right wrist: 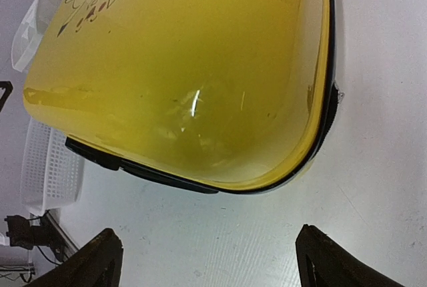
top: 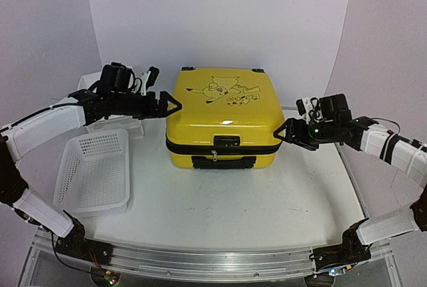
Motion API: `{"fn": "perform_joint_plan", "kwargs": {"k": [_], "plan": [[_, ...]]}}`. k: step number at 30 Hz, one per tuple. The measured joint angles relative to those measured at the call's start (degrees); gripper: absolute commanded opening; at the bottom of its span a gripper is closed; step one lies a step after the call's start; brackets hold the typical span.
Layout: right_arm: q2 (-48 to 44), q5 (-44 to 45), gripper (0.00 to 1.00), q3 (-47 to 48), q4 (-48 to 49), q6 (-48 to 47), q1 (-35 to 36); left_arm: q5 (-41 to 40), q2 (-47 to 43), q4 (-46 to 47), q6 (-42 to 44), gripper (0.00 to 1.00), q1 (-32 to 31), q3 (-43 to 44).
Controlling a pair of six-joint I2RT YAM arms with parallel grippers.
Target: Open, take out, and arrange the luggage
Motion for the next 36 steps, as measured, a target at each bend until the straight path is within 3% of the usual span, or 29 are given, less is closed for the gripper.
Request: {"fn": "perform_joint_plan", "kwargs": {"k": [7, 11, 17, 24, 29, 36], "plan": [[2.51, 0.7, 0.98, -1.31, 7.04, 3.41, 0.0, -0.46, 7.41, -0.2, 0.28, 0.99, 1.53, 2.78], [3.82, 1.38, 0.98, -0.94, 9.73, 3.96, 0.0, -0.11, 12.11, -0.02, -0.33, 0.91, 2.47, 4.61], [6.6, 2.95, 0.98, -0.15, 10.45, 4.52, -0.46, -0.81, 16.44, -0.13, -2.01, 0.9, 2.19, 9.33], [4.68, 1.6, 0.98, -0.15, 9.14, 3.23, -7.28, -5.44, 20.98, 0.63, -4.42, 0.9, -4.33, 14.56], [4.0, 0.07, 0.98, 3.32, 1.9, -1.66, -13.94, -5.75, 22.16, 1.38, -5.2, 0.9, -10.43, 15.52], [6.86, -0.26, 0.98, 8.61, -3.61, -4.83, -17.31, -3.76, 24.87, -5.05, -6.73, 0.89, -16.63, 16.24]]}}
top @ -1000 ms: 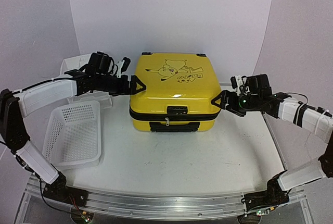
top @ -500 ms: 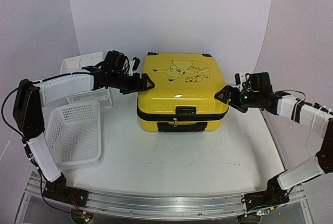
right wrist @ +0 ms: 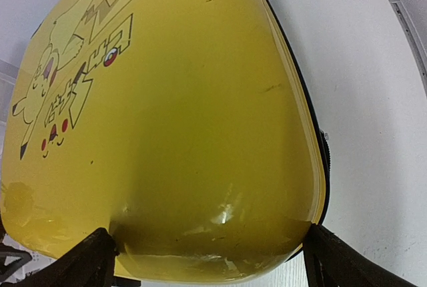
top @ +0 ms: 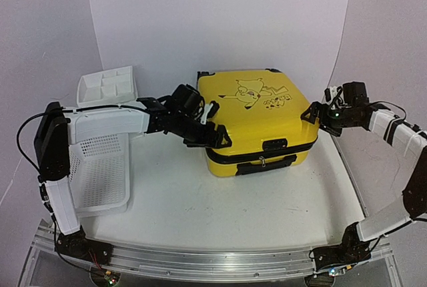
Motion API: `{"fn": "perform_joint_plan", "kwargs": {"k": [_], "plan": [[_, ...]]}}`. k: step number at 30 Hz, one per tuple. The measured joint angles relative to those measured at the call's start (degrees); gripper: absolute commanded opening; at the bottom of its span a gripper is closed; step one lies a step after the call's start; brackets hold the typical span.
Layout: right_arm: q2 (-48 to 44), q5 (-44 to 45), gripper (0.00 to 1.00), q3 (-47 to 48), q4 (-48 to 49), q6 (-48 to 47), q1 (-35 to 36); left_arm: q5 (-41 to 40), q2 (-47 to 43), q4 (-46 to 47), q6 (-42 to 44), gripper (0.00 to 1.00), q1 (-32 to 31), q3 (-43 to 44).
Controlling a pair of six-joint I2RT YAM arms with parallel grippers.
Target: Open, take out, and arrange the luggage
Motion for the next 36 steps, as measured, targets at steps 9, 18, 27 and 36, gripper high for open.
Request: {"fn": "perform_joint_plan", "kwargs": {"k": [9, 18, 27, 36], "plan": [[2.99, -6.32, 0.98, 3.28, -4.17, -2.82, -1.25, 8.33, 5.97, 5.6, -0.59, 0.9, -12.41, 4.48], [-2.34, 2.56, 0.98, 3.26, -8.76, -1.14, 2.43, 5.2, -3.69, 0.76, 7.21, 0.97, -10.45, 2.73], [14.91, 3.26, 0.98, 26.16, -10.19, 2.36, 0.66, -1.92, -14.71, -0.96, 7.85, 0.99, 5.51, 1.44], [31.5, -3.96, 0.93, 35.23, -7.15, 7.65, 0.13, 4.22, -5.16, 5.55, 3.08, 0.92, 8.2, -0.55]]}}
